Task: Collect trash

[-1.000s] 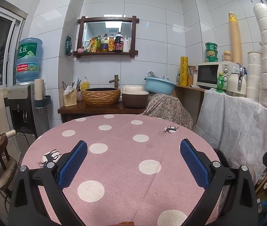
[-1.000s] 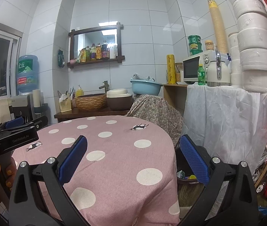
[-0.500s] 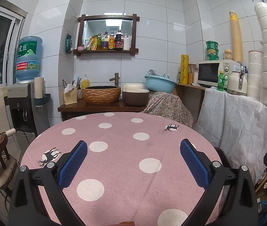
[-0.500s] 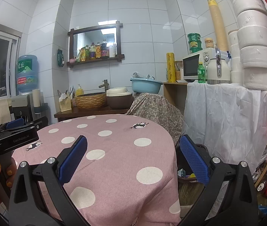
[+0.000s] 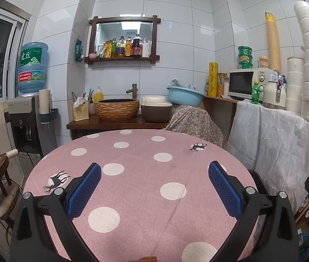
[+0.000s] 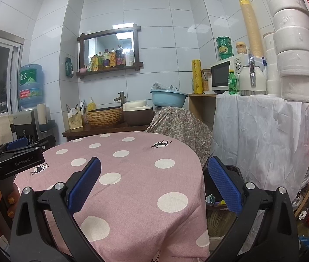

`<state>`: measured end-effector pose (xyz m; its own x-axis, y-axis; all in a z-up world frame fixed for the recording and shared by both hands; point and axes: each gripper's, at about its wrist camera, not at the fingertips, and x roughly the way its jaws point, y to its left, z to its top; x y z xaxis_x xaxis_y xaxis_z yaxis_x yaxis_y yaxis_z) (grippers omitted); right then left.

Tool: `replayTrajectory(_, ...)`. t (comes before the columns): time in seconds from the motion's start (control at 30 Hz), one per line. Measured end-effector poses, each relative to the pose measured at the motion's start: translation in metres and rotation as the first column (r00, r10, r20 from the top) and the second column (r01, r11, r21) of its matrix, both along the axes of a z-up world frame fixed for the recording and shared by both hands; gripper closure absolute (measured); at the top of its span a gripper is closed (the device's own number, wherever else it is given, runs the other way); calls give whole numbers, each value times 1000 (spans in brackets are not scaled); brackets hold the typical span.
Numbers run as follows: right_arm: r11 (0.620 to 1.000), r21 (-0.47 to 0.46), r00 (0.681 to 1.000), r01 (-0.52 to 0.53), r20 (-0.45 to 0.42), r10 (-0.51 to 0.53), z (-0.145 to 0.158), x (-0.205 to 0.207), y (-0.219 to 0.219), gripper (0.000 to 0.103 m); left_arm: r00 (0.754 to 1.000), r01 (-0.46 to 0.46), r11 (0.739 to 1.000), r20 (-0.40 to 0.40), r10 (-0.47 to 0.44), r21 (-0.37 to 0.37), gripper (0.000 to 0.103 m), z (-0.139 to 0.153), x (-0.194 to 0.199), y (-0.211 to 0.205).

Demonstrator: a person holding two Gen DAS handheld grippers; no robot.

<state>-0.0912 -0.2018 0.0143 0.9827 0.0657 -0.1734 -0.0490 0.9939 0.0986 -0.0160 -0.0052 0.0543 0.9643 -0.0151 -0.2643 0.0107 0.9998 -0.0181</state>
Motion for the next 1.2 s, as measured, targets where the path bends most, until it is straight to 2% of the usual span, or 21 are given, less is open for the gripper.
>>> replayTrajectory(1.2,1000,3,1000,4,-9,-4,-3,1,3,6,1000,11,1000,-9,-11,6,5,-6,2,-3)
